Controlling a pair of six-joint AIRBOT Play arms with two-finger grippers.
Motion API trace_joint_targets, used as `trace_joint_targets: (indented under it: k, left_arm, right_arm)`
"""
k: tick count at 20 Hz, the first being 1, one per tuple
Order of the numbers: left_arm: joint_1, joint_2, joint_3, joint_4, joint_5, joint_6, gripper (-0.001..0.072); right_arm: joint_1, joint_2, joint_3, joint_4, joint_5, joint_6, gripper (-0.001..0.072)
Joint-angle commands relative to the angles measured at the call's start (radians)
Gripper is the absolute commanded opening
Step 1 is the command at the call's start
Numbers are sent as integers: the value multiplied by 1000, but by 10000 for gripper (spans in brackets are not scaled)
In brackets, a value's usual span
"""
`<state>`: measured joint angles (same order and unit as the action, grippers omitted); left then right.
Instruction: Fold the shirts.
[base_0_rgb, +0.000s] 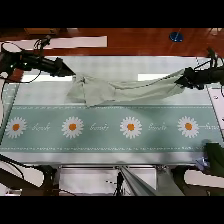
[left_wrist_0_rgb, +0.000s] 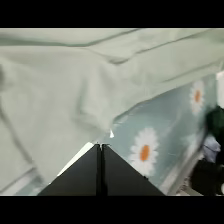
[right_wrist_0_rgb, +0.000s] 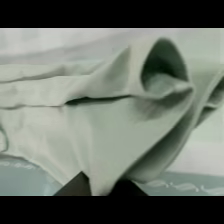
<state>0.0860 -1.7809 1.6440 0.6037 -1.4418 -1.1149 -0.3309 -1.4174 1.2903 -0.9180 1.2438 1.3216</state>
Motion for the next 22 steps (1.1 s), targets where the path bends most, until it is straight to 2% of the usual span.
trace_joint_targets:
  k: [1,4,8,11,17,22]
  left_arm:
    - [-121,25,1,-97,13,-40,31]
    - [-268,23,0,-99,52,-51,31]
    - [-473,10,0,-100,202,-51,32]
    - [-594,-23,0,-101,268,-77,31]
    - [-731,-126,0,-126,311,-76,31]
    - [-811,-209,0,-266,330,-76,31]
  right_arm:
    - [-5,128,2,-58,79,17,21]
    - [-5,216,2,-97,124,46,22]
    - [-5,338,2,-141,188,67,21]
    - [-5,416,2,-178,249,89,22]
    - [-5,546,2,-195,335,134,22]
    - [-5,581,2,-220,356,171,21]
